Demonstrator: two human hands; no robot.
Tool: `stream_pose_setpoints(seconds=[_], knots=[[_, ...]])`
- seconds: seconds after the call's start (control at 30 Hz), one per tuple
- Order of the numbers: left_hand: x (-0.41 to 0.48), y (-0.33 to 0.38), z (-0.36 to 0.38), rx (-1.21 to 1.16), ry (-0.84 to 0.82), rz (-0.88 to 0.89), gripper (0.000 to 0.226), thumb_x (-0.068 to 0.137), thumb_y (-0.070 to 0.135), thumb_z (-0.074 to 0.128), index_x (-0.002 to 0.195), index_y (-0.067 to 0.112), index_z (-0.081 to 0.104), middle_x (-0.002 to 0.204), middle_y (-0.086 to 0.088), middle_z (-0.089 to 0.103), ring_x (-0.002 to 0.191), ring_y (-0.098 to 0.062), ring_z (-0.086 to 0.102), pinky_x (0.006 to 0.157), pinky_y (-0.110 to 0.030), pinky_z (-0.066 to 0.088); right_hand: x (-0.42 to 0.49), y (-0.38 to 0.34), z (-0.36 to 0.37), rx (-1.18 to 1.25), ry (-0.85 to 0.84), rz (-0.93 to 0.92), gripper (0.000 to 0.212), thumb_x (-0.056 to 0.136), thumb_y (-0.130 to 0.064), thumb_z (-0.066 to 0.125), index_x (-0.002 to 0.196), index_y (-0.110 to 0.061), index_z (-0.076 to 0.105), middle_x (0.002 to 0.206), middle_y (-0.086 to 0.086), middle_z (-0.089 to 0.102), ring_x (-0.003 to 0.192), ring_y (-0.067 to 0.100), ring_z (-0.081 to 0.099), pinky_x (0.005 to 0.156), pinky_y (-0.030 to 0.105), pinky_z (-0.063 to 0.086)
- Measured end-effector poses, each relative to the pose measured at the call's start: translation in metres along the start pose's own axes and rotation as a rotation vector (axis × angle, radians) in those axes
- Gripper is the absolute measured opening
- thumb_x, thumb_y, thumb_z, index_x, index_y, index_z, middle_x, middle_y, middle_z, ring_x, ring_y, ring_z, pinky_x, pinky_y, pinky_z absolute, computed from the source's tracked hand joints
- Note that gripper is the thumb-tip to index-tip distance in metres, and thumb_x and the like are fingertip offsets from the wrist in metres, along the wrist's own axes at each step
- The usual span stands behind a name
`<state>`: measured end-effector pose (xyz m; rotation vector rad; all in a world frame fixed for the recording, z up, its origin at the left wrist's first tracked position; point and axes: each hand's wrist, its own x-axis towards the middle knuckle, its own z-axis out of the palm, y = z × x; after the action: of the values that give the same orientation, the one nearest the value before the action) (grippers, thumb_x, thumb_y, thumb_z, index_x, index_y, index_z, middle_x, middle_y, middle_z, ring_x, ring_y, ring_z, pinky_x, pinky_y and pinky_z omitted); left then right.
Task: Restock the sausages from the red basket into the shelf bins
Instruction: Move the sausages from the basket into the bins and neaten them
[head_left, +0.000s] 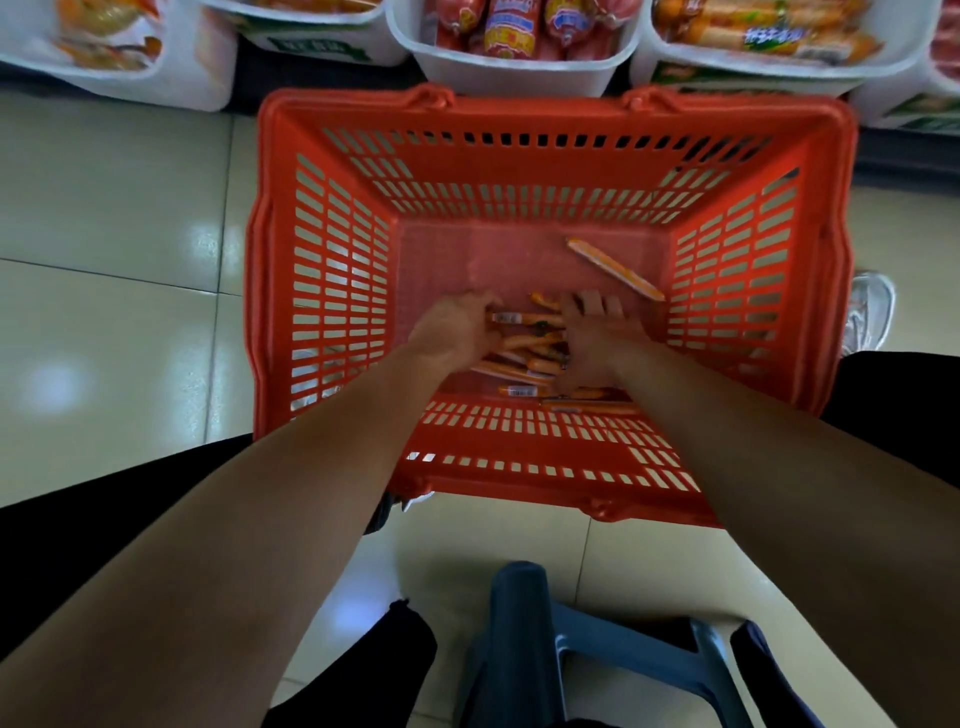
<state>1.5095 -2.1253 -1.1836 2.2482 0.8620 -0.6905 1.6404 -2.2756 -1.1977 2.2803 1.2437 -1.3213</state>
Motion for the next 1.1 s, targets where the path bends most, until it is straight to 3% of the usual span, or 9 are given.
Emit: stream_pose_setpoints(seconds=[0.1, 0.23, 0.37, 0.47, 0.63, 0.8, 1.1], knots=[[-0.003, -0.014, 0.005, 0.111, -0.109, -0.068, 0.074, 0.080, 0.037, 0.076, 0.145, 0.030, 0.042, 0.146, -0.008, 0.043, 0.135, -0.032, 0.040, 0.111, -0.046, 0.038, 0.004, -0.011, 0.008, -0.031, 0.017, -0.079, 0.117, 0.059, -0.061, 0.084, 0.151, -0.021, 0.024, 0.145, 0.006, 0.028, 0.132, 0.033, 0.032, 0.104, 0.049, 0.040], [-0.010, -0.023, 0.024, 0.144, -0.279, 0.001, 0.091, 0.075, 0.035, 0.081, 0.151, 0.032, 0.031, 0.152, -0.005, 0.032, 0.135, -0.030, 0.041, 0.110, -0.045, 0.040, -0.001, -0.018, 0.027, -0.113, 0.025, -0.177, 0.094, 0.068, -0.052, 0.081, 0.142, -0.020, 0.033, 0.139, 0.007, 0.033, 0.127, 0.031, 0.037, 0.096, 0.047, 0.045], [-0.008, -0.027, 0.027, 0.077, -0.311, -0.015, 0.087, 0.074, 0.031, 0.082, 0.148, 0.031, 0.036, 0.148, 0.000, 0.042, 0.131, -0.023, 0.046, 0.108, -0.041, 0.042, 0.001, -0.020, 0.030, -0.127, 0.071, -0.177, 0.078, 0.073, -0.055, 0.076, 0.132, -0.019, 0.040, 0.132, 0.008, 0.041, 0.123, 0.029, 0.043, 0.095, 0.046, 0.045], [-0.006, -0.026, 0.024, 0.075, -0.351, -0.017, 0.079, 0.075, 0.033, 0.082, 0.144, 0.030, 0.044, 0.142, 0.003, 0.051, 0.126, -0.020, 0.050, 0.105, -0.039, 0.044, 0.003, -0.023, 0.028, -0.121, 0.039, -0.173, 0.074, 0.070, -0.047, 0.081, 0.129, -0.017, 0.045, 0.129, 0.008, 0.047, 0.120, 0.029, 0.050, 0.094, 0.042, 0.046], [-0.007, -0.024, 0.027, 0.014, -0.369, -0.043, 0.069, 0.078, 0.032, 0.080, 0.139, 0.033, 0.048, 0.135, 0.004, 0.056, 0.118, -0.018, 0.055, 0.099, -0.039, 0.048, 0.006, -0.022, 0.025, -0.114, 0.055, -0.187, 0.066, 0.069, -0.042, 0.083, 0.124, -0.020, 0.053, 0.120, 0.005, 0.060, 0.110, 0.027, 0.060, 0.083, 0.036, 0.047], [-0.009, -0.021, 0.022, -0.130, -0.373, -0.075, 0.081, 0.077, 0.023, 0.081, 0.146, 0.029, 0.041, 0.143, 0.004, 0.051, 0.125, -0.017, 0.052, 0.104, -0.039, 0.047, 0.006, -0.016, 0.030, 0.000, 0.008, -0.161, 0.056, 0.069, -0.041, 0.082, 0.116, -0.024, 0.057, 0.114, 0.002, 0.062, 0.103, 0.024, 0.060, 0.078, 0.035, 0.046], [-0.003, -0.006, 0.022, -0.146, -0.357, -0.066, 0.083, 0.078, 0.028, 0.081, 0.148, 0.031, 0.037, 0.142, 0.002, 0.051, 0.125, -0.018, 0.052, 0.103, -0.037, 0.047, 0.002, -0.001, 0.021, 0.113, -0.049, -0.108, 0.047, 0.058, -0.048, 0.083, 0.089, -0.032, 0.051, 0.096, -0.005, 0.058, 0.084, 0.017, 0.052, 0.071, 0.031, 0.042]])
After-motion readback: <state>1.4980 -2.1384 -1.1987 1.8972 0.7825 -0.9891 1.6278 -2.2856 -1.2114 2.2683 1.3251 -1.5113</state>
